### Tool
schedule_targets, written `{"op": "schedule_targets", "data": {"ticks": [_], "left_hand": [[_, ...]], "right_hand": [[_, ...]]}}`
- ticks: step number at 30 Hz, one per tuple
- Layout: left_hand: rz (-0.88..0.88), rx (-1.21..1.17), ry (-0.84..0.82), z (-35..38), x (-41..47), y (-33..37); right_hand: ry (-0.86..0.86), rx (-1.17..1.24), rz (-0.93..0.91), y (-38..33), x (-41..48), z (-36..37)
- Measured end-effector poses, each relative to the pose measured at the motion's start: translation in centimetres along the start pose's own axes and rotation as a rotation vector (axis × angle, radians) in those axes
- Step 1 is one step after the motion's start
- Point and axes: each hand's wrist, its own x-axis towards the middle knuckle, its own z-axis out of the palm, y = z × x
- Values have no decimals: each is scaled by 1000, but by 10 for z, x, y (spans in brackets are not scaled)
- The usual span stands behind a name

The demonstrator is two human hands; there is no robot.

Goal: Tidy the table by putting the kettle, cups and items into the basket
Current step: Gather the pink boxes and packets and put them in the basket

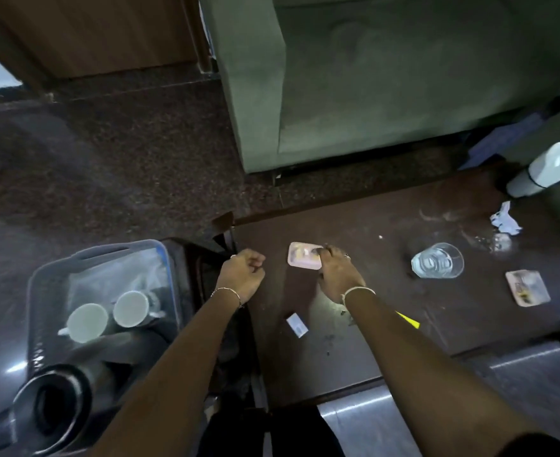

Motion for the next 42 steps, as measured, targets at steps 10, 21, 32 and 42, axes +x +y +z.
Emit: {"op": "schedule_targets", "data": {"ticks": [10, 21, 32, 42], "left_hand": [[-130, -57, 44, 53, 31, -22], [-248, -211, 90, 45, 24, -37], [-300, -776, -48, 48, -23, 7], [-477, -977, -35, 38, -70, -67]], "right_hand": [[-50, -90, -175, 40, 87, 36], [77, 203, -198, 50, 92, 62], [-296, 1748, 291, -12, 1, 46], [106, 599, 372, 4, -47, 124]]}}
